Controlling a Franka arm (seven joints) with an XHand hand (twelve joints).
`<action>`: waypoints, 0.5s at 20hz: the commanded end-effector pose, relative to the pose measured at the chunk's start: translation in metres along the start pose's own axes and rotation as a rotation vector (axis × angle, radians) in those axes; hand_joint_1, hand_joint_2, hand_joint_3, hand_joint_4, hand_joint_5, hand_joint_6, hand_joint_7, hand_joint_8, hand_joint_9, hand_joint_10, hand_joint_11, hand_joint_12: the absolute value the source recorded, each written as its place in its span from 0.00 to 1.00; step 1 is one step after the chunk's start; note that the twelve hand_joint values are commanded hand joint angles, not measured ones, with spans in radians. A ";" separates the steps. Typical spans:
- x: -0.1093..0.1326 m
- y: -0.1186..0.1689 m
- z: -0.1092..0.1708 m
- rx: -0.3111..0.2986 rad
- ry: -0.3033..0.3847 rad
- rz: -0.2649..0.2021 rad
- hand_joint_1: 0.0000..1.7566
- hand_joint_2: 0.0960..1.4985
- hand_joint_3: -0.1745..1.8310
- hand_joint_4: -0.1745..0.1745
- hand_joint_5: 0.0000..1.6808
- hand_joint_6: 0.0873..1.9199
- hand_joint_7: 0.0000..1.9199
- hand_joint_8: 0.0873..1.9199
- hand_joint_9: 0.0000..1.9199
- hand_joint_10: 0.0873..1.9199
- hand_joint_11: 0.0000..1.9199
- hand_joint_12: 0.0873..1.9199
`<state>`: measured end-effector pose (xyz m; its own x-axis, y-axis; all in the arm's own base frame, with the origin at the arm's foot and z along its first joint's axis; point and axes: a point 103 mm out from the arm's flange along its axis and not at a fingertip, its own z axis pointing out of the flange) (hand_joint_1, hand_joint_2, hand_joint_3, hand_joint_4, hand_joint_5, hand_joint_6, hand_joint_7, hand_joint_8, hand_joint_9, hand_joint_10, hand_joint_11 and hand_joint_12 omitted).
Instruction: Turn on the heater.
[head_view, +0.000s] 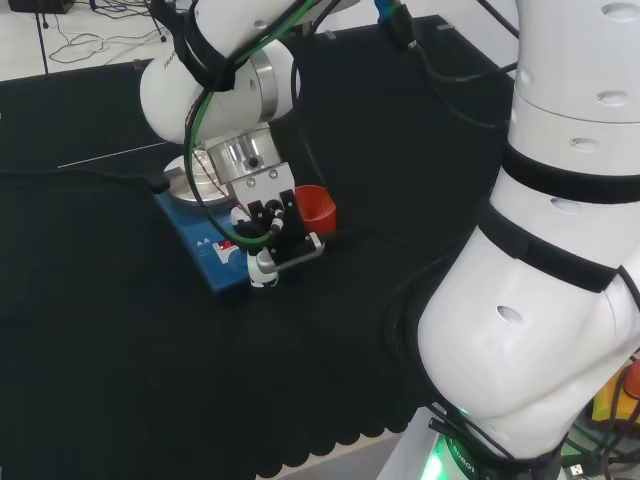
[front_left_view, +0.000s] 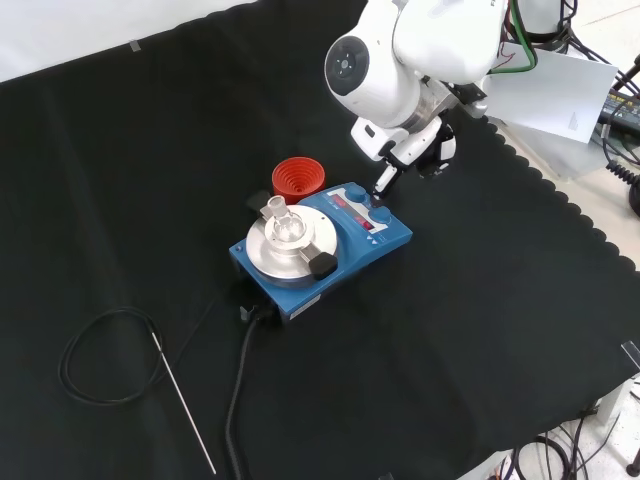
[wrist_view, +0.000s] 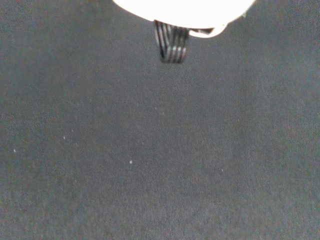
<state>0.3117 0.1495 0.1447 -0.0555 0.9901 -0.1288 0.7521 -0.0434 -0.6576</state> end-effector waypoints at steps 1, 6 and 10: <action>0.001 0.000 -0.002 -0.003 0.003 0.008 0.80 0.41 0.60 0.42 0.18 0.17 0.80 0.79 0.88 0.75 0.76 0.71; -0.005 0.002 0.000 0.001 0.011 -0.005 0.80 0.40 0.60 0.42 0.18 0.18 0.80 0.79 0.88 0.75 0.75 0.71; -0.002 0.002 0.000 0.004 0.002 -0.005 0.80 0.40 0.60 0.42 0.18 0.18 0.80 0.79 0.88 0.75 0.75 0.71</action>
<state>0.3135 0.1445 0.1437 -0.0546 0.9917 -0.1164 0.7508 -0.0361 -0.6595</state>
